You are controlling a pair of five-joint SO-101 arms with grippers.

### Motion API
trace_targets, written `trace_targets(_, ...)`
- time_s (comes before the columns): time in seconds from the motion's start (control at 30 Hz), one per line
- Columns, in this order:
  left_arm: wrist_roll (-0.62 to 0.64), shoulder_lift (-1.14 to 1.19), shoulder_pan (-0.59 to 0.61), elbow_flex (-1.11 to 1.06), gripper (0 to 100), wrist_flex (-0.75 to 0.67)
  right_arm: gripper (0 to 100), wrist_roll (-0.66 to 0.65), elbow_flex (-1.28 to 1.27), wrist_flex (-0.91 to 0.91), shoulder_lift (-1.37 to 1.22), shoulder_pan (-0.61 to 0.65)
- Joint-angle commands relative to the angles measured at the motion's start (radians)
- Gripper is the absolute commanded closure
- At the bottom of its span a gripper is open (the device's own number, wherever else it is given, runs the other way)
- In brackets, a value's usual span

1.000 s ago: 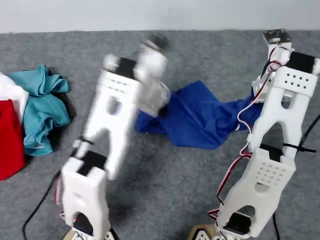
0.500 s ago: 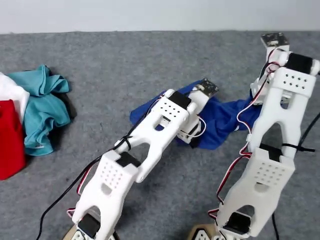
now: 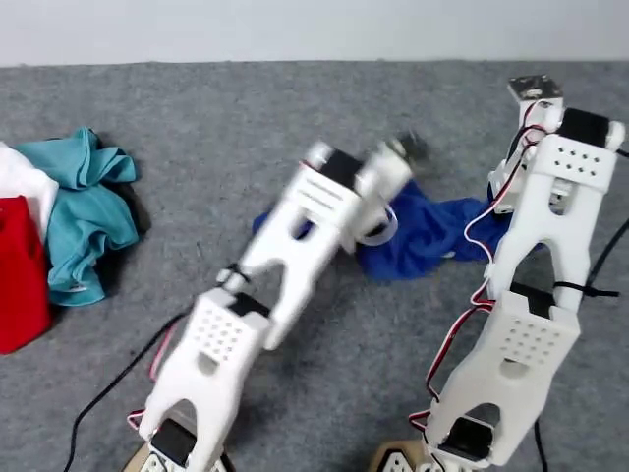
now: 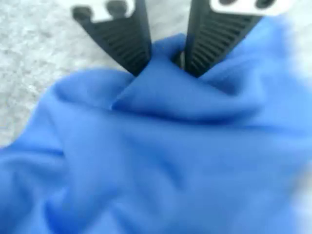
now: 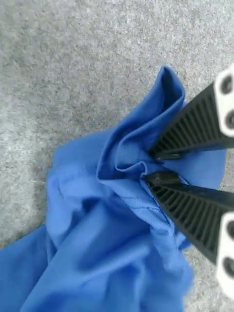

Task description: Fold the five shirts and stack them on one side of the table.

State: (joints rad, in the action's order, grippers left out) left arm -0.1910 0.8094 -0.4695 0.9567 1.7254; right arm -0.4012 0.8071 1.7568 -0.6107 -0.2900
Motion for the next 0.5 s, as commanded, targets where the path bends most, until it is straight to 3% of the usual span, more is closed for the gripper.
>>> trace_targets(0.0,-0.008,-0.287,0.101,0.065,99,0.032,98.8,0.009,0.005,0.039,0.088,0.004)
trace_targets(0.23,-0.008,-0.594,0.227,0.061,99,0.032,98.8,0.012,0.011,0.036,0.257,0.067)
trace_targets(0.47,-0.008,-0.629,0.278,0.047,99,0.032,98.8,0.012,0.011,0.012,0.562,0.160)
